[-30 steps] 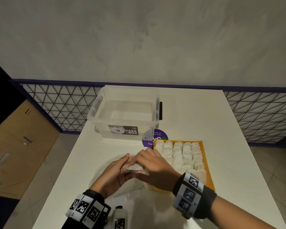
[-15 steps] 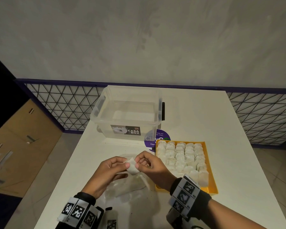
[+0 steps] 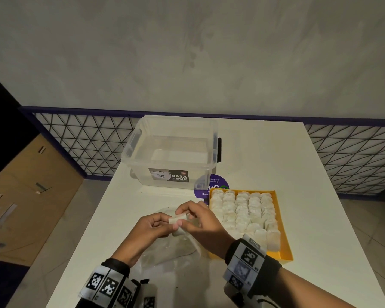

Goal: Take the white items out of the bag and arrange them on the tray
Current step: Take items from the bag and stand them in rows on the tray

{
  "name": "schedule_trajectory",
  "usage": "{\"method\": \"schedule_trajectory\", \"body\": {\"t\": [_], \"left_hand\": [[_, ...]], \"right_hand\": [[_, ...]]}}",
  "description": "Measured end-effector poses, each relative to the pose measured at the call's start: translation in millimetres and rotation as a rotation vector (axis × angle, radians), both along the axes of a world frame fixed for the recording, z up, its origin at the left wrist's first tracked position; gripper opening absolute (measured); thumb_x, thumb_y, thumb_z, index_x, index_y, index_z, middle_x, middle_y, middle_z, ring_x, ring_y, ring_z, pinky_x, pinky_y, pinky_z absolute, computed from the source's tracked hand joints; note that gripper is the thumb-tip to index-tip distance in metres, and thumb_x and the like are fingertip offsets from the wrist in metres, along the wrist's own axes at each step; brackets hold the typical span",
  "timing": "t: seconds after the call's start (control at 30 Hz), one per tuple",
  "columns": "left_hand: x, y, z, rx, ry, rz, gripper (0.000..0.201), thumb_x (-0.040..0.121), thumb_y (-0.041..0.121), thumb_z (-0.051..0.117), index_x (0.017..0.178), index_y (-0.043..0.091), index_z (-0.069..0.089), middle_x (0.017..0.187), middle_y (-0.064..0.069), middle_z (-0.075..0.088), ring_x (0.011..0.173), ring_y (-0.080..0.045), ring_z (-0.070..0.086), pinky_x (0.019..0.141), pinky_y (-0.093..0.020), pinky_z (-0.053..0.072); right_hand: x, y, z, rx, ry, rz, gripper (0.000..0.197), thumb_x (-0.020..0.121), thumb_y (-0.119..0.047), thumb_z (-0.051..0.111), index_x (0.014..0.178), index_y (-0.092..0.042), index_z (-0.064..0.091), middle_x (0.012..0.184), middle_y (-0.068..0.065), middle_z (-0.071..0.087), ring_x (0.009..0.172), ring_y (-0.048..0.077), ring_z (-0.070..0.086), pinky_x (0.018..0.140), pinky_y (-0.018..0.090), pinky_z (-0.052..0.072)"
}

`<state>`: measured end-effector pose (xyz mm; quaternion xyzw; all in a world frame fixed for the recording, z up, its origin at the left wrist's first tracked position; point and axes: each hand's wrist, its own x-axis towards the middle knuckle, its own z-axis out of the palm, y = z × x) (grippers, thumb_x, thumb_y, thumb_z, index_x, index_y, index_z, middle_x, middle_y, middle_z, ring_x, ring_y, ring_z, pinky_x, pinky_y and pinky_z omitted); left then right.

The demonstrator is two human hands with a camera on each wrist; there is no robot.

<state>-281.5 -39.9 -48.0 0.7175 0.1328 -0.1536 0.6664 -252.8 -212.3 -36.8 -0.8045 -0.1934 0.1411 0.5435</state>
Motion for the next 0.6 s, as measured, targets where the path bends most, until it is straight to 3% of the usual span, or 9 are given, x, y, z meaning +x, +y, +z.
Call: {"method": "schedule_trajectory", "body": {"t": [0.1,0.17,0.3,0.4,0.6], "left_hand": [[1,0,1,-0.002,-0.017,-0.002,0.038,0.062,0.027,0.085,0.088,0.003,0.071,0.082,-0.017,0.070,0.079,-0.018,0.066,0.083,-0.032,0.051],[2,0,-1,0.004,-0.025,-0.006,0.044,0.056,0.034,0.081,0.088,0.005,0.072,0.084,-0.019,0.071,0.081,-0.022,0.067,0.083,-0.034,0.053],[3,-5,-2,-0.014,-0.035,-0.021,0.034,0.064,0.023,0.074,0.090,0.001,0.069,0.078,-0.009,0.071,0.078,-0.019,0.068,0.074,-0.025,0.055],[3,-11,-1,-0.030,-0.037,-0.057,0.032,0.065,0.020,0.072,0.091,0.001,0.069,0.076,-0.006,0.069,0.073,-0.012,0.066,0.071,-0.023,0.055],[6,-18,-6,-0.009,-0.032,-0.063,0.034,0.064,0.017,0.070,0.097,0.010,0.072,0.089,-0.005,0.074,0.080,-0.008,0.067,0.074,-0.018,0.053]], "right_hand": [[2,-3,0,-0.051,-0.066,0.034,0.016,0.081,-0.030,0.054,0.092,-0.022,0.063,0.082,-0.024,0.050,0.084,-0.005,0.038,0.078,0.018,0.033],[5,-7,1,-0.069,-0.071,0.030,0.020,0.080,-0.031,0.053,0.093,-0.020,0.064,0.080,-0.024,0.050,0.085,-0.002,0.039,0.077,0.018,0.033],[10,-18,7,-0.107,-0.024,0.102,0.015,0.088,-0.023,0.058,0.100,-0.033,0.061,0.080,-0.021,0.052,0.086,0.003,0.041,0.078,0.022,0.034],[14,-28,12,-0.205,-0.079,0.118,0.011,0.088,-0.024,0.058,0.096,-0.025,0.066,0.083,-0.019,0.053,0.091,0.009,0.041,0.079,0.023,0.031],[27,-61,24,-0.135,-0.064,-0.097,0.011,0.090,-0.014,0.054,0.088,-0.024,0.059,0.086,-0.008,0.059,0.088,0.011,0.054,0.077,0.019,0.041]]}}
